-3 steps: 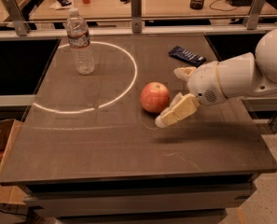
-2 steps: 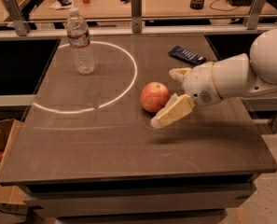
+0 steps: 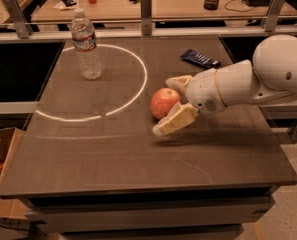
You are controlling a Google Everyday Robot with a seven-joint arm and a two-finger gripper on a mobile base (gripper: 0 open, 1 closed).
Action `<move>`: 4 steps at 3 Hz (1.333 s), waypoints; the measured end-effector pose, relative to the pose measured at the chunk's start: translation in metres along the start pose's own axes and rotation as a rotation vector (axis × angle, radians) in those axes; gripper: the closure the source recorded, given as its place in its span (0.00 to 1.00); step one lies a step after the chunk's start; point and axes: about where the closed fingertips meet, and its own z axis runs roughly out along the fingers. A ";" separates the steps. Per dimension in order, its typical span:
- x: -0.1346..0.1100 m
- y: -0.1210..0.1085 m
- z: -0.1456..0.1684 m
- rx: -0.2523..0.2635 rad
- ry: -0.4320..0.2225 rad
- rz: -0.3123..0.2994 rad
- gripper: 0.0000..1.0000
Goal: Pick apple
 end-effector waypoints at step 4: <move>-0.050 -0.002 0.001 -0.051 -0.186 -0.030 1.00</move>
Offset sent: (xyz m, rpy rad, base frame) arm 0.0039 0.0163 0.0006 0.0429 -0.0764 0.1442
